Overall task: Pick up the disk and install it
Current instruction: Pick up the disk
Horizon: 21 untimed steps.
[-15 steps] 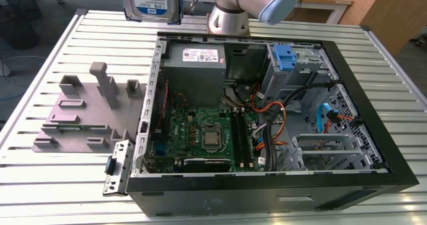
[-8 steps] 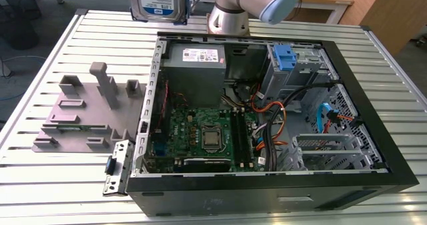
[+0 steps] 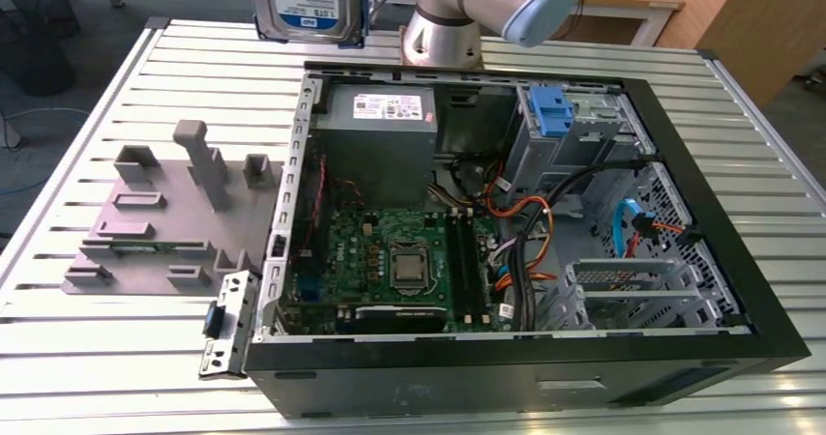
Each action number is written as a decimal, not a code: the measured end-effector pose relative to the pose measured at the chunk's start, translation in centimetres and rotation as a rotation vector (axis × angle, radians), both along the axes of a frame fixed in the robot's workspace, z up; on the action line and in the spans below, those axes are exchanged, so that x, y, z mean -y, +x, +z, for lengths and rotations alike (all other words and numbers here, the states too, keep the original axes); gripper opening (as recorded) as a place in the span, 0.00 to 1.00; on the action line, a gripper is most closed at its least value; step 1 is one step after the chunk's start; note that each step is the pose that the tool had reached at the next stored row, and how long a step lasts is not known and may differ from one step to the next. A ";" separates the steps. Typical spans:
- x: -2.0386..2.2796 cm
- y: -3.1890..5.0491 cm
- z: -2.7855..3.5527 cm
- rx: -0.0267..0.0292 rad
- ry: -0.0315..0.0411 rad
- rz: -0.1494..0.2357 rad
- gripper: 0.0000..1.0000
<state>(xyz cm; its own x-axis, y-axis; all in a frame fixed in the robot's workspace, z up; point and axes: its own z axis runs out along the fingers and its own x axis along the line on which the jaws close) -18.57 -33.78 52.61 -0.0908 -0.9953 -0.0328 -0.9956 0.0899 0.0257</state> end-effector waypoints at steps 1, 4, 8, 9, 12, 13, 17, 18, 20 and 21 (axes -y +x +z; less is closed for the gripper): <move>0.00 0.03 0.00 0.0000 0.0000 0.000 0.35; 0.00 0.15 0.00 -0.0001 0.0000 0.000 0.35; 0.00 0.36 0.00 0.0001 0.0000 0.000 0.35; 0.00 0.43 0.00 0.0000 0.0000 0.000 0.35; 0.00 0.61 0.00 0.0000 0.0000 0.000 0.35; 0.00 0.62 0.00 0.0000 0.0001 0.000 0.35; 0.00 0.64 0.00 0.0000 0.0000 0.000 0.35; 0.00 0.65 0.00 0.0000 0.0000 0.000 0.35; 0.07 0.65 0.00 -0.0001 0.0000 0.000 0.35; 0.12 0.65 0.00 0.0000 0.0000 0.000 0.35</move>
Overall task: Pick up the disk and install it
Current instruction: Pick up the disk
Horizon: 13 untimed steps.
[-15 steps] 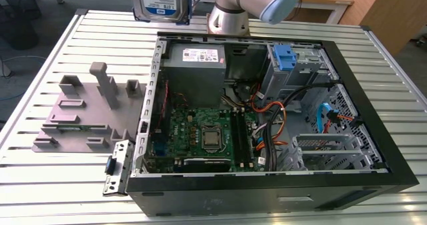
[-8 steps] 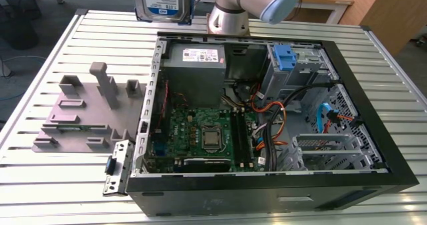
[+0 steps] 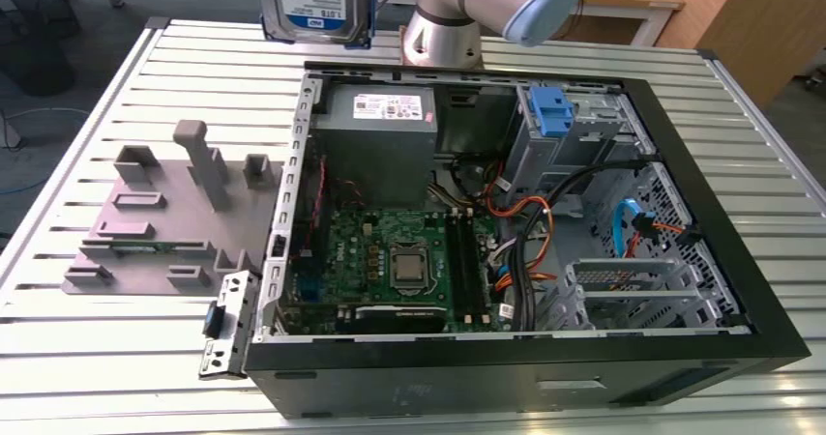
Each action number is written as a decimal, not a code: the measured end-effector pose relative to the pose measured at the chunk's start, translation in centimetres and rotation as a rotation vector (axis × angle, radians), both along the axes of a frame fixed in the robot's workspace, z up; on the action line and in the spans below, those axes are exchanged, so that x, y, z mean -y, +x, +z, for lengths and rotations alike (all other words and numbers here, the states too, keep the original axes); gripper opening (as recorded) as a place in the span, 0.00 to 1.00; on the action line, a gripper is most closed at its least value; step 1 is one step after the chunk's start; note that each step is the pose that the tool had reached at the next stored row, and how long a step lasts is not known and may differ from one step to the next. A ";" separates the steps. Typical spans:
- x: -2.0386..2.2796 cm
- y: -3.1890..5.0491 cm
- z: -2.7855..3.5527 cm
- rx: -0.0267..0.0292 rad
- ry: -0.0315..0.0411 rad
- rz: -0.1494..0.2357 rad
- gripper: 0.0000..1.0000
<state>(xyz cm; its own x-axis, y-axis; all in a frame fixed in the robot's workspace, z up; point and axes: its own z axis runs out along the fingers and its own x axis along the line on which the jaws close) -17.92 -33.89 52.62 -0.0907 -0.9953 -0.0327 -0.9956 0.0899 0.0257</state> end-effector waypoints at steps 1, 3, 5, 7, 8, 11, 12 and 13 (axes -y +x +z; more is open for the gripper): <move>0.06 0.00 0.00 0.0000 0.0000 0.000 0.35; 0.21 0.00 0.00 0.0000 0.0000 0.000 0.35; 0.39 0.00 0.00 0.0000 0.0000 0.000 0.35; 0.58 0.00 -0.01 0.0000 0.0001 0.000 0.35; 0.68 0.00 0.00 0.0000 0.0000 0.000 0.35; 1.00 0.00 -0.01 0.0000 0.0001 0.000 0.35; 1.10 0.00 -0.01 0.0001 0.0001 0.000 0.35; 1.20 0.00 -0.01 0.0001 0.0001 0.000 0.35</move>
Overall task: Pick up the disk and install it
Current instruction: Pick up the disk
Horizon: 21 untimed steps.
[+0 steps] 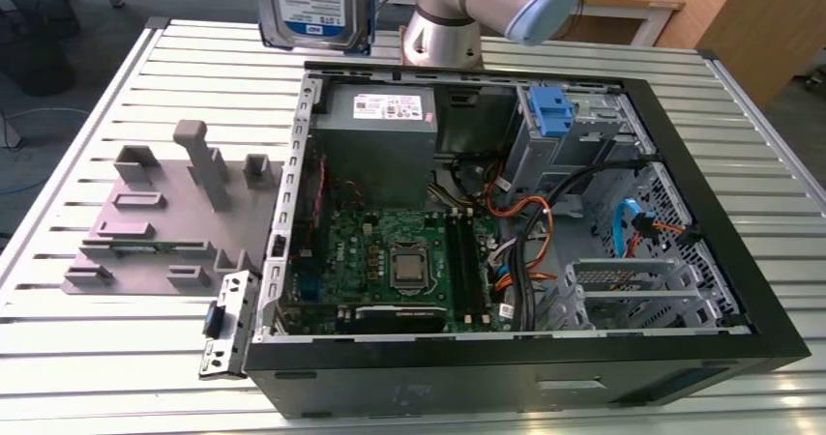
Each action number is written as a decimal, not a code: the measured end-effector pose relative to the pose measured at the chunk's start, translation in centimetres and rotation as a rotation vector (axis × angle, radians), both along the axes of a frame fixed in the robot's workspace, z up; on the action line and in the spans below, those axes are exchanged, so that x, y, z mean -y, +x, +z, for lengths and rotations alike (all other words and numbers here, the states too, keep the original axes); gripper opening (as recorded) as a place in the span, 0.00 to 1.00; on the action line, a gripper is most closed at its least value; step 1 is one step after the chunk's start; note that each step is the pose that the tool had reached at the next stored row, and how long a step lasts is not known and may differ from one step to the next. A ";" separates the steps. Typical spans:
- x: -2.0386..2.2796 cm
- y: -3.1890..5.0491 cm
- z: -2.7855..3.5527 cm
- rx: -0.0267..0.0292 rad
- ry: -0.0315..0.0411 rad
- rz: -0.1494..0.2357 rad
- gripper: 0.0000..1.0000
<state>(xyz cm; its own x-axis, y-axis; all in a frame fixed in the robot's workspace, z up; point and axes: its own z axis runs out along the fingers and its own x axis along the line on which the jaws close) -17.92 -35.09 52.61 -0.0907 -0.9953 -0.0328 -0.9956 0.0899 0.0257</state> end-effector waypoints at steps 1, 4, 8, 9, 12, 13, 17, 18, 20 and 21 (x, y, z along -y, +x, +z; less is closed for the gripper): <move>0.11 0.00 0.00 -0.0001 -0.0001 0.000 0.35; 0.47 0.00 0.00 0.0000 0.0000 0.000 0.35; 0.98 0.00 -0.01 0.0000 0.0000 0.000 0.35; 1.14 0.00 -0.02 0.0000 0.0000 0.000 0.35; 1.58 0.01 -0.03 -0.0001 -0.0001 0.000 0.35; 1.72 0.02 -0.03 -0.0001 -0.0001 0.000 0.35; 2.18 0.05 -0.08 0.0000 0.0000 0.000 0.35; 2.22 0.07 -0.10 0.0002 0.0002 0.000 0.35; 2.24 0.15 -0.12 0.0001 0.0000 0.000 0.35; 2.24 0.23 -0.12 -0.0001 -0.0001 0.000 0.35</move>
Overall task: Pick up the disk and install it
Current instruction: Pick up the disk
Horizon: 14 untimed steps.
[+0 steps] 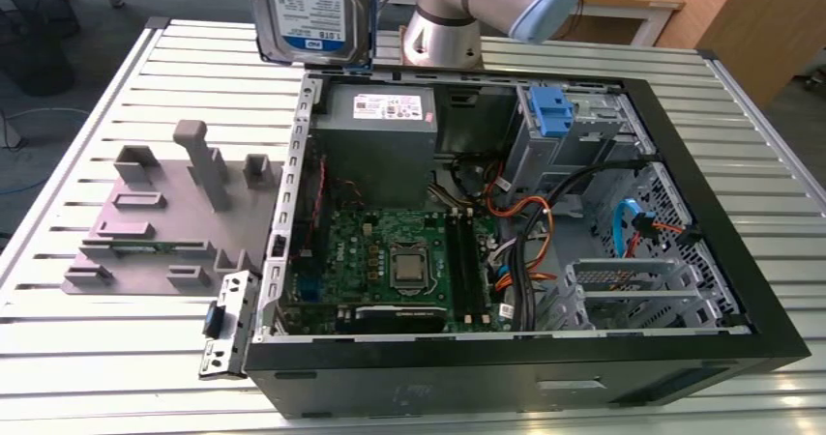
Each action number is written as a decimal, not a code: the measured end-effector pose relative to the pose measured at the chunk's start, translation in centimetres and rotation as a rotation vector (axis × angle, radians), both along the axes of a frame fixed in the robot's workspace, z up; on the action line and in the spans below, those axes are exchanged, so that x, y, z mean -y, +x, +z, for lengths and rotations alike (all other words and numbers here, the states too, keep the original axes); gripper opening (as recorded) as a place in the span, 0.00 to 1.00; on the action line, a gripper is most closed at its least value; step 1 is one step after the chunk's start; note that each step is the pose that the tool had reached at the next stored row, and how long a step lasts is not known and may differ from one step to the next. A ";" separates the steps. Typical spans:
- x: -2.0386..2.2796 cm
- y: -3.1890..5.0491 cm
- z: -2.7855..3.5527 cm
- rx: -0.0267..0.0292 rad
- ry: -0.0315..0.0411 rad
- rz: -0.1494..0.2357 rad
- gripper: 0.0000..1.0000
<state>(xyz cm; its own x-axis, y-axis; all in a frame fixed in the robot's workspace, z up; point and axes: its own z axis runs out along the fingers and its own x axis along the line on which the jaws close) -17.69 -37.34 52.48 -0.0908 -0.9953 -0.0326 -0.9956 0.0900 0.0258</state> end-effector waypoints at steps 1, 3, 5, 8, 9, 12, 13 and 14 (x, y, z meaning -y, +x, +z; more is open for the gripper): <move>0.00 0.10 -0.01 0.0001 0.0001 0.000 0.35; 0.00 0.37 -0.02 0.0001 0.0001 0.000 0.35; 0.00 0.71 -0.03 0.0001 0.0001 0.000 0.35; 0.00 1.30 -0.04 0.0001 0.0001 0.000 0.35; 0.00 1.50 -0.04 0.0001 0.0001 0.000 0.35; 0.00 2.20 -0.06 0.0001 0.0001 0.000 0.35; 0.00 2.45 -0.06 0.0001 0.0001 0.000 0.35; 0.00 2.70 -0.07 0.0001 0.0001 0.000 0.35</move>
<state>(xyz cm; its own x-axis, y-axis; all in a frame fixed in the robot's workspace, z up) -14.99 -37.34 52.42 -0.0908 -0.9953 -0.0328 -0.9956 0.0900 0.0257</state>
